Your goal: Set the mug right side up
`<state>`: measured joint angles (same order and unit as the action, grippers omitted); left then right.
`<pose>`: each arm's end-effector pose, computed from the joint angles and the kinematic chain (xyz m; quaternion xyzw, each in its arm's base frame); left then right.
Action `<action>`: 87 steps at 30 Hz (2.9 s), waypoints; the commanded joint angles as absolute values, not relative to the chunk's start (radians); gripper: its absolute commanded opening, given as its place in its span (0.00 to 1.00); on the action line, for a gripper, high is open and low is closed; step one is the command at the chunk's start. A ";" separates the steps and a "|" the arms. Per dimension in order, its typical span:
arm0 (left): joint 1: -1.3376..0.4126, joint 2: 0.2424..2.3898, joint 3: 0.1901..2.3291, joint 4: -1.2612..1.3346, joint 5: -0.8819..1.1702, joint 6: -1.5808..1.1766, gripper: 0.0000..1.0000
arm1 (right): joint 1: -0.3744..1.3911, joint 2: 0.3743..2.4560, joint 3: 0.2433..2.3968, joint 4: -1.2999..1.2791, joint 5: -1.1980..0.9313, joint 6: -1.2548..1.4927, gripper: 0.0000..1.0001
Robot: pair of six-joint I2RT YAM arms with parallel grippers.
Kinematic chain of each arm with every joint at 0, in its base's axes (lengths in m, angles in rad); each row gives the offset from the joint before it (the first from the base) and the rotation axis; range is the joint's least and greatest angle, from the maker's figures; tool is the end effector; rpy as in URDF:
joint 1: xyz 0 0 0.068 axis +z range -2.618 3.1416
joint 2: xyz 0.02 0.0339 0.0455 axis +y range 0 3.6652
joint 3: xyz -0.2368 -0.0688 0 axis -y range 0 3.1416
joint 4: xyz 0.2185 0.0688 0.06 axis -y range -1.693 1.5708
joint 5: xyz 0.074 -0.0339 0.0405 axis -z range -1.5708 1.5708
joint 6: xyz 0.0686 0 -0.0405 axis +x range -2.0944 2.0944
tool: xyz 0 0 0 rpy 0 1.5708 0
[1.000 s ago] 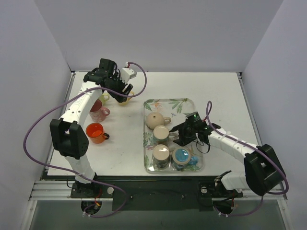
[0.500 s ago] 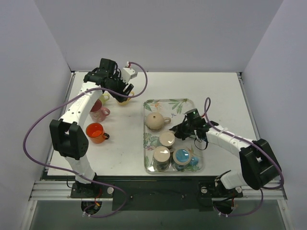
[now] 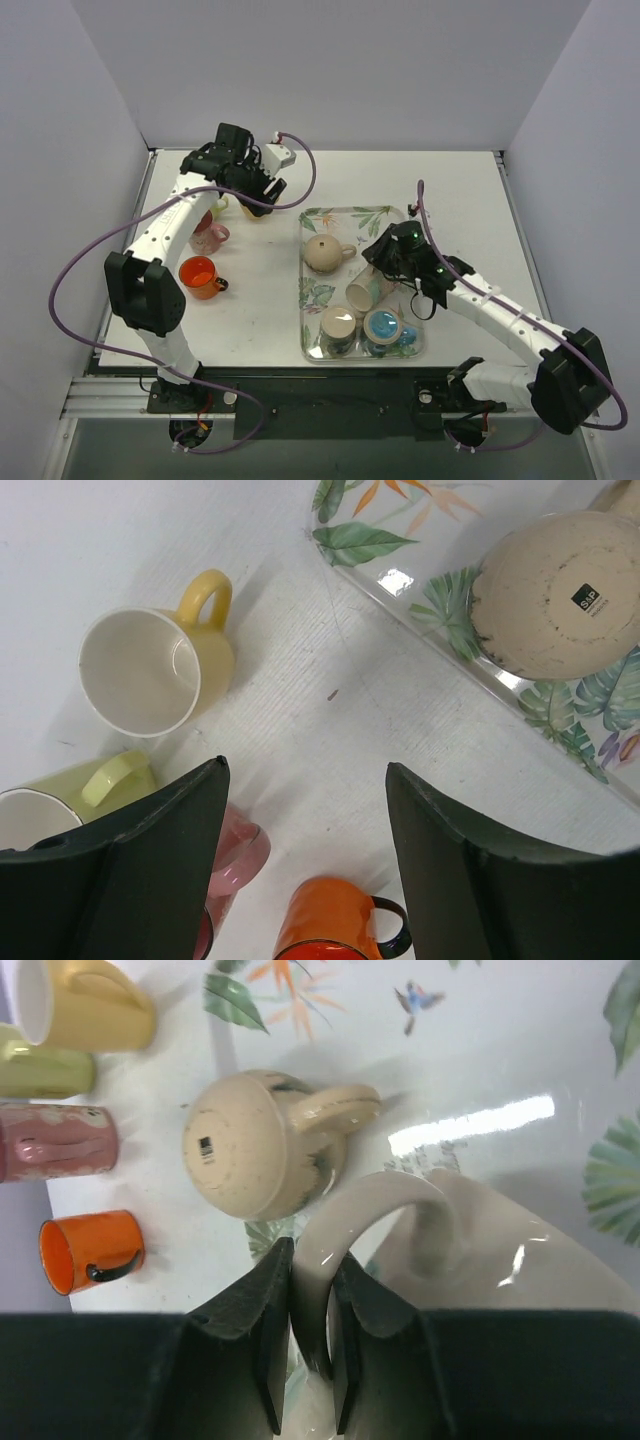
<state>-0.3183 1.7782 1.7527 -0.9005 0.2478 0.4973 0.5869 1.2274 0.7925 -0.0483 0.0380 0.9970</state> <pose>0.3492 -0.1328 0.2873 0.4092 0.8485 -0.0886 0.3236 0.2429 0.1584 0.2326 0.1838 0.8357 0.3568 0.3749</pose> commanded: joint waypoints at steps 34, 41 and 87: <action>-0.463 1.615 2.035 -1.281 0.900 0.845 0.89 | 0.580 0.988 0.862 0.798 -0.831 0.299 0.00; -0.497 1.649 2.196 -1.322 0.977 0.864 0.90 | 0.629 0.994 0.907 0.756 -0.893 0.259 0.00; -0.575 1.674 1.984 -1.098 0.684 0.488 0.00 | 0.660 1.052 0.888 0.496 -0.527 -0.025 0.00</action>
<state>-0.5709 1.7363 2.0193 -1.3094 0.9360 0.6575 0.6399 0.9848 0.8345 0.3382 -0.8310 0.0071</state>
